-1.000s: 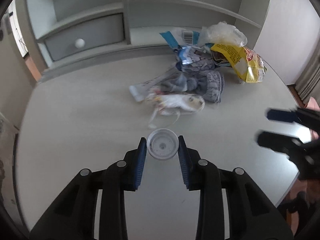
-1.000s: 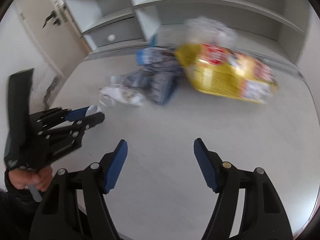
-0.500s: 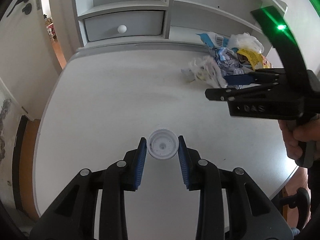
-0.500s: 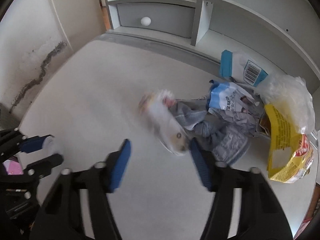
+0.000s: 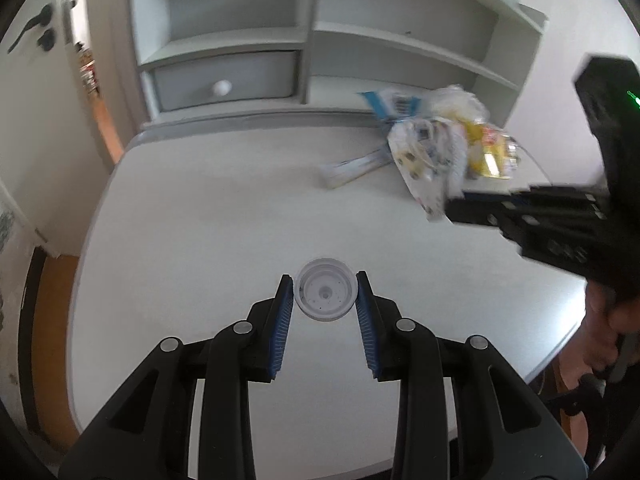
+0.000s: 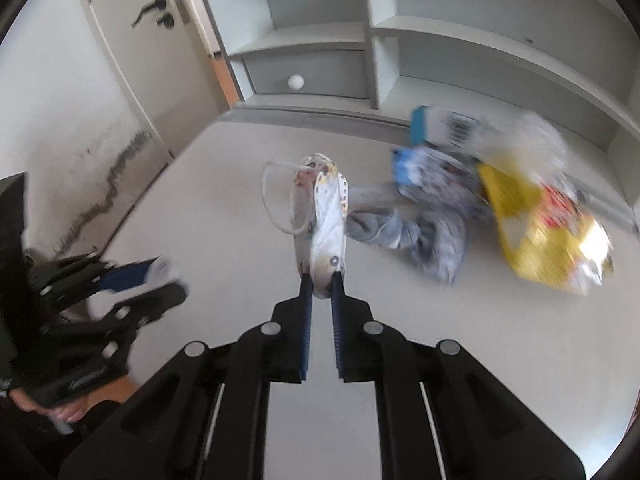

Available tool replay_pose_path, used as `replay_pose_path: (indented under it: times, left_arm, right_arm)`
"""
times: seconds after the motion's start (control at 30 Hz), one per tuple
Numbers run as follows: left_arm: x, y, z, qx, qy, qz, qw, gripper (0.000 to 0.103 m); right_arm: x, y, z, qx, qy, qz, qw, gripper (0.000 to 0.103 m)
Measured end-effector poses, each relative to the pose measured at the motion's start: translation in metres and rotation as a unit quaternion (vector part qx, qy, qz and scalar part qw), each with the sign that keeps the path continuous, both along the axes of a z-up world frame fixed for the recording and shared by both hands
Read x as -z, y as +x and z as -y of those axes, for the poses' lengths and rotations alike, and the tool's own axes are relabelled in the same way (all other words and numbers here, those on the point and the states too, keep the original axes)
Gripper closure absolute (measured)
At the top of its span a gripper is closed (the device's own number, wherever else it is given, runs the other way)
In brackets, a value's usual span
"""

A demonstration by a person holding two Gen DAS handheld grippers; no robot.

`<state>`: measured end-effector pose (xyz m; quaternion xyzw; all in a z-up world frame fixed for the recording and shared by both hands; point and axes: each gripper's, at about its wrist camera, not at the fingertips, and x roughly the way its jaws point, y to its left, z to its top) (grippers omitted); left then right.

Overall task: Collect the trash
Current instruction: 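Grasp the white bottle cap with left tool while right tool grasps the paper wrapper, then carry the cap and wrapper over the black bin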

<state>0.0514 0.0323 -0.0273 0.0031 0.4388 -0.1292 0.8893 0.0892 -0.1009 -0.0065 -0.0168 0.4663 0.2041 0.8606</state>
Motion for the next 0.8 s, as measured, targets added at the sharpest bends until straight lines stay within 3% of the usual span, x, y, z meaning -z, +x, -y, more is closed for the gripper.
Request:
replay_pose_path:
  times: [0.17, 0.33, 0.53, 0.67, 0.8]
  left_arm:
    - [-0.017, -0.006, 0.060, 0.068, -0.018, 0.016, 0.9974, 0.072]
    - [-0.030, -0.021, 0.152, 0.171, -0.042, 0.035, 0.9838, 0.072]
    - [-0.024, -0.046, 0.272, 0.289, -0.063, 0.015, 0.9553, 0.072]
    - [-0.014, -0.077, 0.357, 0.374, -0.066, 0.001, 0.9251, 0.072]
    - [0.012, -0.117, 0.435, 0.448, -0.050, -0.027, 0.8922, 0.072]
  right_arm:
    - [-0.018, -0.052, 0.079, 0.071, 0.041, 0.015, 0.996, 0.093]
    - [-0.020, -0.117, 0.180, 0.186, 0.043, 0.033, 0.981, 0.093]
    - [0.004, -0.196, 0.293, 0.321, 0.060, 0.018, 0.945, 0.093]
    - [0.023, -0.258, 0.356, 0.401, 0.044, -0.001, 0.915, 0.093]
    - [0.055, -0.326, 0.418, 0.485, 0.053, -0.033, 0.872, 0.093]
